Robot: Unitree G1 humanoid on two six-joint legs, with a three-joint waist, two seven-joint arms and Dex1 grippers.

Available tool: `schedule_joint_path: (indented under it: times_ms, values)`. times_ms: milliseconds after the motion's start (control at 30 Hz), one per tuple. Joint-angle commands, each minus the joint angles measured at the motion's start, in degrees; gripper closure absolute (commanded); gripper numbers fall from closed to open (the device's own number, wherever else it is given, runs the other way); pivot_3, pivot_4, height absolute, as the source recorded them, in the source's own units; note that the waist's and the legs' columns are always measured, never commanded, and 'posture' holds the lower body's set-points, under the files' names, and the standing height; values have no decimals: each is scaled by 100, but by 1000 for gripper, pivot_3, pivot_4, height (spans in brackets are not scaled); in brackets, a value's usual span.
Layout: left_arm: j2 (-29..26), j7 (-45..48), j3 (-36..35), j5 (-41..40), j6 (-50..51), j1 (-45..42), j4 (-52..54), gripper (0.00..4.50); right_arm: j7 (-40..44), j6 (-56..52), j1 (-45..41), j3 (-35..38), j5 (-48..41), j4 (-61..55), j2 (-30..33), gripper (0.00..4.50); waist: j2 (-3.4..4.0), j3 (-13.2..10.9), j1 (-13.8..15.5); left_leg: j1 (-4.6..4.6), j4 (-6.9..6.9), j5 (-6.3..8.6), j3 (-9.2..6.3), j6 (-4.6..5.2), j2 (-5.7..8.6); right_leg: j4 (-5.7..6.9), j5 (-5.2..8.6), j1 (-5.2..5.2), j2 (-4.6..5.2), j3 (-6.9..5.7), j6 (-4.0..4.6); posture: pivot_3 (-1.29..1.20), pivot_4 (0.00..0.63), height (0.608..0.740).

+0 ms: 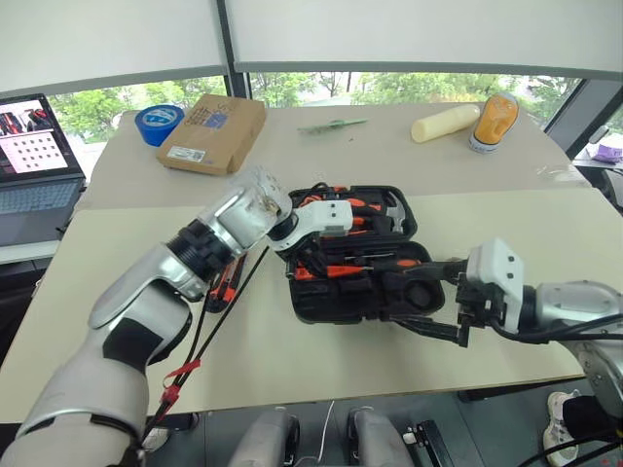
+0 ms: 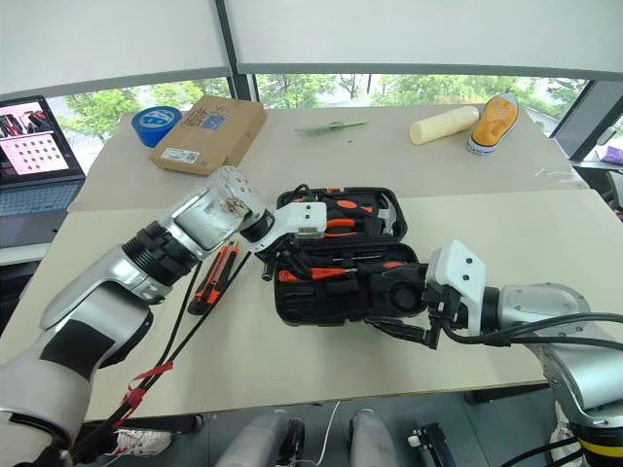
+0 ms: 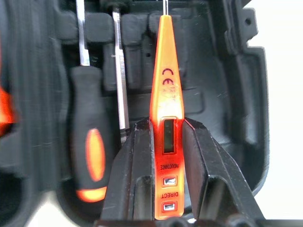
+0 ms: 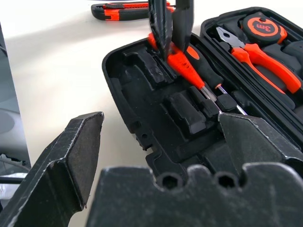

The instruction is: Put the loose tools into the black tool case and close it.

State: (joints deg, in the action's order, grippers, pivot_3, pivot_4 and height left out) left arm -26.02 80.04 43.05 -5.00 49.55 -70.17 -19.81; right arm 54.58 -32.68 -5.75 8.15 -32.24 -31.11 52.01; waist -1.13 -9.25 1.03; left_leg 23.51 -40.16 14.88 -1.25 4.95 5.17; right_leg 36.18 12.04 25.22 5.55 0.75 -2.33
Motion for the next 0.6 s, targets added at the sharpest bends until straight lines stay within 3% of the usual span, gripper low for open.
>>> schedule_joint_path:
  times_ms: [33, 267, 600]
  values:
    - [34, 125, 15, 153, 194, -240, 20, 4110, -183, 113, 16, 199, -9, -222, -96, 0, 0, 0, -12, 0, 0, -1, 0, -1, 0, 0, 0, 0, 0, 0, 0, 0, 150, 738]
    - [140, -54, 268, 755, -684, -92, -489, 4110, -291, 199, 172, 208, 72, -276, -144, 0, 0, 0, 2, -1, 0, -2, 0, -5, 0, -1, 0, 0, 2, 2, 0, 0, 150, 738]
    - [547, 179, 160, 930, -544, -165, -1089, 4110, -387, 287, 312, 200, 124, -356, -194, 0, 1, 1, 15, -11, -1, 4, 0, 5, 1, 0, -1, -12, 3, 2, -1, 0, 150, 738]
